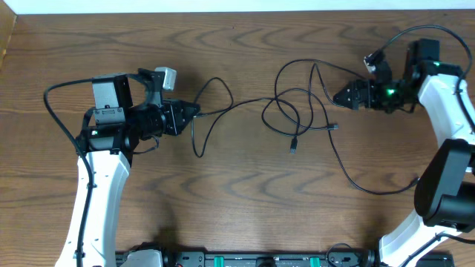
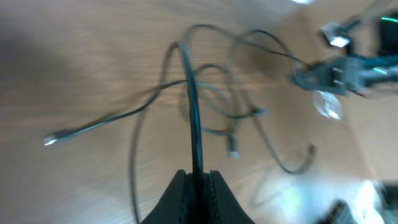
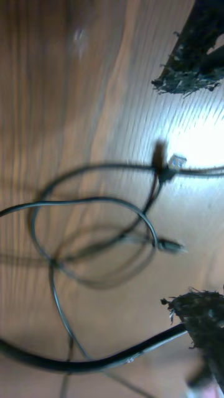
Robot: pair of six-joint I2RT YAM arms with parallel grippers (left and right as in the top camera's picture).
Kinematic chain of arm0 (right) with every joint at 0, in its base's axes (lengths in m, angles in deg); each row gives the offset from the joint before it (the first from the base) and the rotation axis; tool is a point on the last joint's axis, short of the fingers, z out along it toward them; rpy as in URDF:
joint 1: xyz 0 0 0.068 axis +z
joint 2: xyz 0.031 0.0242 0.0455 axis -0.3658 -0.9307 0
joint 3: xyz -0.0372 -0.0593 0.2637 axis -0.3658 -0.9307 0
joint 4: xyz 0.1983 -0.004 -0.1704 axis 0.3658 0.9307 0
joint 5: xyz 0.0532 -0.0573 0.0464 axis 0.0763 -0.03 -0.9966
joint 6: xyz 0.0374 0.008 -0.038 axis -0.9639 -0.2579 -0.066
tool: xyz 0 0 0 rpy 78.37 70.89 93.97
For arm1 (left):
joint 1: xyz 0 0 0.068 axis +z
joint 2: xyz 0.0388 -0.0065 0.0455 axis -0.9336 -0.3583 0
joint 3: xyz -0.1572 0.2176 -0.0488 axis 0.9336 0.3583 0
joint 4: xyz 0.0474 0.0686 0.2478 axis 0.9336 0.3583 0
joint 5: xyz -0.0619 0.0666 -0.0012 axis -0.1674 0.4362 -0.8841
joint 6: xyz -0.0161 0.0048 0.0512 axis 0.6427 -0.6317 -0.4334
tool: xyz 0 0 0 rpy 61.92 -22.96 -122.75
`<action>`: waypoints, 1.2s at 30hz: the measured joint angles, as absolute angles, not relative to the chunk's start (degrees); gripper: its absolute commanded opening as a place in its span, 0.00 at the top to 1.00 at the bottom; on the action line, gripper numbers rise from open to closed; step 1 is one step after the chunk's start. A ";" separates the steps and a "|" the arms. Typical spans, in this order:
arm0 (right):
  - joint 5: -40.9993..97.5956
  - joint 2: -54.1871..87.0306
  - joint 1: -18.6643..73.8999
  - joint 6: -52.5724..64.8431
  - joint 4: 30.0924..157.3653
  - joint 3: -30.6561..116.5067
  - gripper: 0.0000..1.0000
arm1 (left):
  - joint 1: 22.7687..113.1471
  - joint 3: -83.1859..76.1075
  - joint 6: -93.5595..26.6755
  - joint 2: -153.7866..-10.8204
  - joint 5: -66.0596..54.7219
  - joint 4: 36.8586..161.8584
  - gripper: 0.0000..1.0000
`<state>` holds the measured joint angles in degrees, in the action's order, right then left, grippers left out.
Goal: Untangle cables
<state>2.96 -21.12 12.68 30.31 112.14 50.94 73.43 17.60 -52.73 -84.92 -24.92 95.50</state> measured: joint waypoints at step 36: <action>8.79 -15.02 21.33 14.11 102.26 49.97 0.01 | 73.26 17.60 -59.88 -84.94 -32.09 103.00 0.92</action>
<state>8.79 -15.02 21.33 14.11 102.26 49.97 73.26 17.60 -59.88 -84.94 -32.09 103.00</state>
